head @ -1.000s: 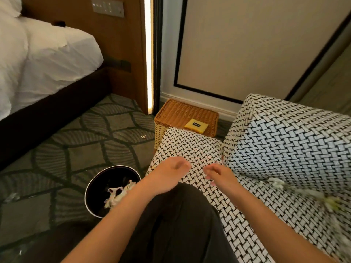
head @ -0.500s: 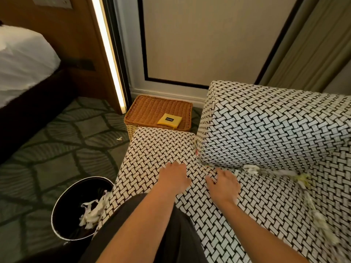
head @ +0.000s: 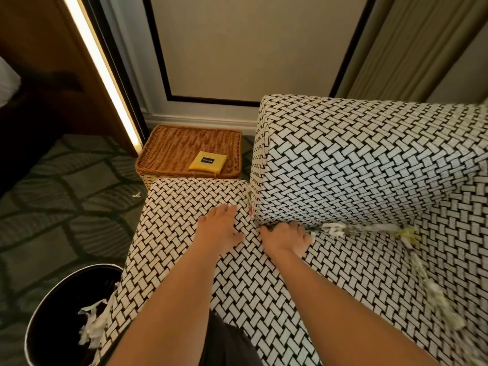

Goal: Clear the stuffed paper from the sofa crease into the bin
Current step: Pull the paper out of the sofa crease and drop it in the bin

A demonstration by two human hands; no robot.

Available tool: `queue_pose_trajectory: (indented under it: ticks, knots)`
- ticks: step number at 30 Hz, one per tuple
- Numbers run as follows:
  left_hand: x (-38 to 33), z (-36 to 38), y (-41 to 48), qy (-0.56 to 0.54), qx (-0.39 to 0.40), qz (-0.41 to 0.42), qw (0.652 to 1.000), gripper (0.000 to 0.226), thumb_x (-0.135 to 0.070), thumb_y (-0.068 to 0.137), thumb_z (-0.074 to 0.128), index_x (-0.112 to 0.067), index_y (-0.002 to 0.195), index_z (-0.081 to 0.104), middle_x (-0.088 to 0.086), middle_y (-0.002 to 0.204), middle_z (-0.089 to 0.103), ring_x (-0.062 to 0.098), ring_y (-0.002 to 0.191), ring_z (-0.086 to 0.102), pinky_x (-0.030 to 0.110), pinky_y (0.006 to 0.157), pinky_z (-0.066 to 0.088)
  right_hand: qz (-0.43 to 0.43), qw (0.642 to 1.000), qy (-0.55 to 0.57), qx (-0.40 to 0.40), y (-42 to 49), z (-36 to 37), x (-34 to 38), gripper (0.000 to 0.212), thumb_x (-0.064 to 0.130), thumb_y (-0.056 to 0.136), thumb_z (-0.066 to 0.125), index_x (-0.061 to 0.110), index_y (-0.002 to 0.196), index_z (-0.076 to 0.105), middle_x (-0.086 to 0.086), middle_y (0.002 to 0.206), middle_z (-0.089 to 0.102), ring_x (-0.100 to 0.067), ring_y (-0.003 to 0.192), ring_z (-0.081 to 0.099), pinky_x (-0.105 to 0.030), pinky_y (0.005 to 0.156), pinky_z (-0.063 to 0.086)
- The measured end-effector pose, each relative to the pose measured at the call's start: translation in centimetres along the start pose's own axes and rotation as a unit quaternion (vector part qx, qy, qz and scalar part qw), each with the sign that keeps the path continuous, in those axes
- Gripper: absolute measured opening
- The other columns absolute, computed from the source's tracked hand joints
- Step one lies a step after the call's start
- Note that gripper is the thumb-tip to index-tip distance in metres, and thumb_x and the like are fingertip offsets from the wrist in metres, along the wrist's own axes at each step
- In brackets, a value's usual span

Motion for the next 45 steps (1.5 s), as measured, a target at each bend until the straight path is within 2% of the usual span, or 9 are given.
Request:
queue_pose_trajectory:
  ticks: [8,12,15,17,18,22,31,41,45]
  knots:
    - [-1.4,1.2,2.5,-0.004,-0.015,0.019,1.000,0.085,-0.050,0.083,0.055,-0.027,0.147,0.005,0.000,0.155,0.003,0.023,0.143,0.001,0.049,0.114,0.010,0.006,0.999,0.026,-0.037,0.5,0.1,-0.7,0.040,0.045,0.089,0.044,0.014,0.103,0.063,-0.006,0.116,0.059,-0.022,0.111,0.050,-0.034,0.093,0.034]
    - [-1.7,1.4,3.9,-0.015,-0.001,0.015,1.000,0.100,-0.055,0.076,0.060,-0.027,0.147,-0.006,-0.001,0.156,-0.005,0.022,0.143,-0.007,0.052,0.114,0.005,-0.022,0.990,0.099,0.093,1.8,0.2,-1.4,0.040,0.046,0.087,0.051,0.015,0.110,0.059,-0.004,0.110,0.064,-0.021,0.100,0.059,-0.028,0.080,0.045]
    - [-2.0,1.7,5.3,-0.010,0.033,0.013,0.999,0.116,-0.055,0.069,0.068,-0.025,0.146,-0.013,0.000,0.155,-0.012,0.024,0.142,-0.015,0.054,0.111,0.000,-0.043,0.940,0.183,0.285,2.1,0.7,-0.6,0.030,0.037,0.088,0.057,0.014,0.107,0.056,-0.003,0.098,0.061,-0.017,0.086,0.059,-0.020,0.069,0.050]
    - [-2.0,1.9,6.4,0.004,0.065,0.014,0.998,0.123,-0.056,0.064,0.072,-0.023,0.146,-0.014,0.000,0.154,-0.018,0.025,0.140,-0.020,0.054,0.111,-0.003,0.019,0.891,0.205,0.405,1.4,1.6,-1.4,0.023,0.032,0.092,0.053,0.015,0.079,0.048,0.003,0.062,0.042,-0.007,0.048,0.036,-0.013,0.039,0.031]
    - [-2.0,2.0,6.9,0.012,0.081,0.014,0.997,0.126,-0.056,0.063,0.073,-0.022,0.146,-0.014,0.000,0.154,-0.020,0.026,0.140,-0.022,0.055,0.111,-0.005,0.048,0.866,0.231,0.441,1.3,2.0,-1.8,0.027,0.030,0.093,0.052,0.014,0.074,0.045,0.005,0.055,0.034,-0.006,0.042,0.026,-0.013,0.036,0.021]
    - [-2.3,2.1,8.2,0.028,0.108,0.006,0.994,0.131,-0.056,0.059,0.076,-0.019,0.146,-0.015,-0.001,0.152,-0.024,0.028,0.137,-0.028,0.056,0.110,-0.010,0.090,0.799,0.320,0.501,2.0,3.5,-2.3,0.027,0.022,0.096,0.048,0.012,0.071,0.047,0.008,0.044,0.033,-0.004,0.033,0.023,-0.012,0.033,0.017]
    - [-2.5,1.8,8.8,0.003,0.083,0.019,0.996,0.124,-0.048,0.060,0.079,-0.019,0.148,-0.004,0.000,0.155,-0.016,0.028,0.138,-0.025,0.058,0.109,-0.009,0.102,0.715,0.434,0.539,1.5,3.5,-2.2,0.031,0.015,0.096,0.045,0.013,0.065,0.043,0.007,0.043,0.032,-0.004,0.032,0.024,-0.011,0.034,0.018]
    - [-2.6,1.5,8.9,-0.020,0.063,0.030,0.997,0.109,-0.044,0.061,0.078,-0.025,0.147,0.014,-0.003,0.155,-0.006,0.028,0.140,-0.018,0.058,0.110,-0.007,0.039,0.755,0.421,0.501,1.1,3.4,-1.3,0.018,0.026,0.095,0.050,0.015,0.081,0.050,0.006,0.059,0.053,-0.003,0.034,0.024,-0.010,0.033,0.019]
    - [-3.3,0.8,8.7,0.000,0.044,0.048,0.998,0.102,-0.043,0.061,0.078,-0.024,0.145,0.023,-0.002,0.154,0.009,0.025,0.142,-0.006,0.058,0.111,-0.001,0.058,0.764,0.416,0.489,1.0,3.7,-1.1,0.020,0.023,0.095,0.050,0.017,0.075,0.049,0.008,0.050,0.046,-0.002,0.034,0.023,-0.011,0.031,0.018]
Point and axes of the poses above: each hand's wrist, its own y-axis towards the middle knuckle, its own z-axis out of the palm, x = y × z, the point moved 9 cm from there along y, towards the middle knuckle
